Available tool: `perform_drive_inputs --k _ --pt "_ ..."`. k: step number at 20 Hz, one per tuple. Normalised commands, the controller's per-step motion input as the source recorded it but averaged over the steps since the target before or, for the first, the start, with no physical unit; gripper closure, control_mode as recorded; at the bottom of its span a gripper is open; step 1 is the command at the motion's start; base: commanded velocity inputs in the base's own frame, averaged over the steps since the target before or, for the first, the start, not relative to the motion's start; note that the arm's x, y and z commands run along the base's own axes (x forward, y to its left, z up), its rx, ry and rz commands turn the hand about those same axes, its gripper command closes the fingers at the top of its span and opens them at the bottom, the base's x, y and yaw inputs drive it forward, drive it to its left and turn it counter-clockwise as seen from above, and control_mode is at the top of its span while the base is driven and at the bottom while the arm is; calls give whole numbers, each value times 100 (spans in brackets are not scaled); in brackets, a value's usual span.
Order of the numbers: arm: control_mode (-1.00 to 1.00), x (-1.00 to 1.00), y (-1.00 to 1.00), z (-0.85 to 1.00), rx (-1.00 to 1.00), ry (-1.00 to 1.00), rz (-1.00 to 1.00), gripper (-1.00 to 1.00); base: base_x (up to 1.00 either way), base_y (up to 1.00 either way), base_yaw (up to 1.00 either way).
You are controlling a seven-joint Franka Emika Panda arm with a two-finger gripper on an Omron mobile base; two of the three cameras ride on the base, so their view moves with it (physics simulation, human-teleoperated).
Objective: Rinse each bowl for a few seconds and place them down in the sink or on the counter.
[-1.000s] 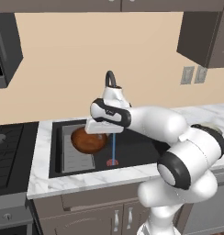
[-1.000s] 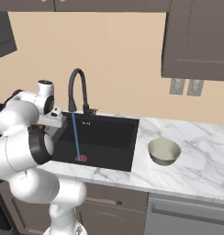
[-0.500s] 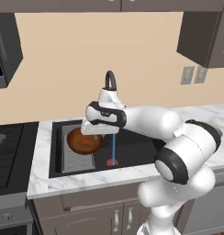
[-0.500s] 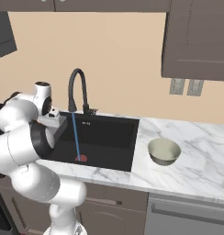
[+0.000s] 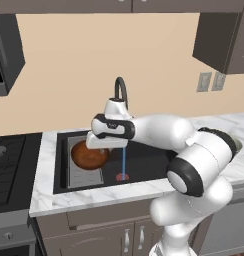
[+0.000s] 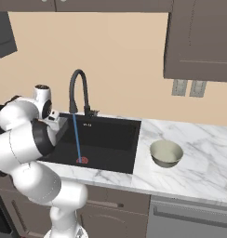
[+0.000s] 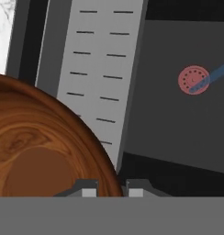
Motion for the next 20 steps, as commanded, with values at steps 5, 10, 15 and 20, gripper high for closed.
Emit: perform_drive_inputs --k 5,10,15,20 --pt "-100 0 0 -11 0 0 -1 100 0 0 0" --pt "-100 0 -1 -15 0 0 0 100 0 0 0" --pt "-100 0 0 -20 0 0 0 100 0 0 0" --pt "-100 0 0 -21 0 0 0 100 0 0 0"
